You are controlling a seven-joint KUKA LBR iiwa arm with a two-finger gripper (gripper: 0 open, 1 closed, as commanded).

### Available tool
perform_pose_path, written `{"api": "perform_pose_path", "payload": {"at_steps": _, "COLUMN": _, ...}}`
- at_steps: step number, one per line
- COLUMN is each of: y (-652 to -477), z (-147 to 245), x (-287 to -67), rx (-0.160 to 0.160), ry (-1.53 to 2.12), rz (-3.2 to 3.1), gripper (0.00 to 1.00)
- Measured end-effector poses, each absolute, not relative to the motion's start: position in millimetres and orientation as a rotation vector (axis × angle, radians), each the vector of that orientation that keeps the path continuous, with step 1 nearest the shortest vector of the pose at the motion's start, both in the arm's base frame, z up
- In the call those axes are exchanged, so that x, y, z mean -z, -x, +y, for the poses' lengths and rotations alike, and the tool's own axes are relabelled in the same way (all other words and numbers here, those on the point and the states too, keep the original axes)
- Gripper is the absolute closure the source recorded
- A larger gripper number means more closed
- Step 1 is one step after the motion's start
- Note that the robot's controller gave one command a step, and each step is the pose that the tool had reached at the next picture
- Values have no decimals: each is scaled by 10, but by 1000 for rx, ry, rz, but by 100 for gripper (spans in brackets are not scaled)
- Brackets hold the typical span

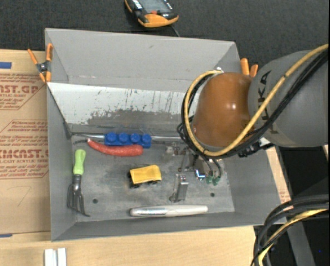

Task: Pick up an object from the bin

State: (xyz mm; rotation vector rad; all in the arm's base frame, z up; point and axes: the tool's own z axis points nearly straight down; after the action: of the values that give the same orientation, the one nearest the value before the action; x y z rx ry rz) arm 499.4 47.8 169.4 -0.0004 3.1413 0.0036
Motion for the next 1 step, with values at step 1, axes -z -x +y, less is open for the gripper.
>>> {"api": "perform_pose_path", "payload": {"at_steps": 1, "y": -4994, "z": 478, "x": -1694, "rx": -4, "ry": 1, "rz": 3141, "gripper": 0}}
